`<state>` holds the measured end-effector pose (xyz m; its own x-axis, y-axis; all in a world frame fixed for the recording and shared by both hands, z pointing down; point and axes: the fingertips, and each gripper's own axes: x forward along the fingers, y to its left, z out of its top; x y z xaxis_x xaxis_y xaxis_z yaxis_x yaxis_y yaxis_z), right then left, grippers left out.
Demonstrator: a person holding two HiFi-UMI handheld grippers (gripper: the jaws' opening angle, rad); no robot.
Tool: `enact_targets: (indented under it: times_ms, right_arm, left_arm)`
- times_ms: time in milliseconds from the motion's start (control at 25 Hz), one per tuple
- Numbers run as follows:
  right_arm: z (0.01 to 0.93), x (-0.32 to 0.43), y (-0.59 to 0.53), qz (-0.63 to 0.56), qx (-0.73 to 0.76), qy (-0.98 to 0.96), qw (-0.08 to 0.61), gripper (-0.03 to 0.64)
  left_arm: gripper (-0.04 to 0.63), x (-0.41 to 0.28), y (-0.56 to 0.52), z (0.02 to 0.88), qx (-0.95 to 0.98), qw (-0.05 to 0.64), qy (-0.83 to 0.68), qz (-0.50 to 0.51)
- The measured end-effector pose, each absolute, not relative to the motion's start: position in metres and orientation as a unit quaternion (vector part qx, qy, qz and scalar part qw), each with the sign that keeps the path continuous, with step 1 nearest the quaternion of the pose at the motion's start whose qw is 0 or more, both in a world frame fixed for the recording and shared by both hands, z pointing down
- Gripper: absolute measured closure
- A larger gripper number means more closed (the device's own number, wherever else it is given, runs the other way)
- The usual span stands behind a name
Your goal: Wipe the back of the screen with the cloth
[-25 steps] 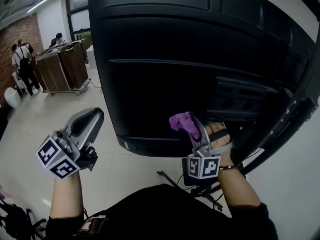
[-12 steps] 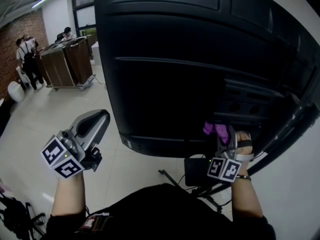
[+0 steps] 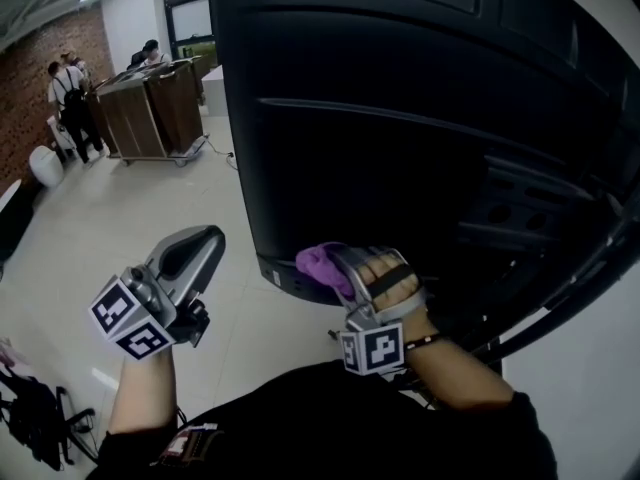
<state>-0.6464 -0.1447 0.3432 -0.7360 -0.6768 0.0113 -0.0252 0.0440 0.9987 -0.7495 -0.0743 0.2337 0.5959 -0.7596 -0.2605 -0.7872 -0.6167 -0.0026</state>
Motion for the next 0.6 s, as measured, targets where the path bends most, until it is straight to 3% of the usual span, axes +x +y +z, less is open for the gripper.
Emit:
enact_targets:
  times_ms: [280,600]
  right_arm:
    - [0.354,-0.737,-0.144,-0.679,0.201,-0.652,0.271,0.508]
    - [0.369,-0.676,-0.172,-0.643,0.229,-0.659,0.315,0.508]
  left_arm:
    - [0.562,-0.759,-0.058,0.243,-0.884,0.051,0.449,0.118]
    - [0.563,-0.754,-0.059,0.246,-0.885,0.046,0.448,0.120]
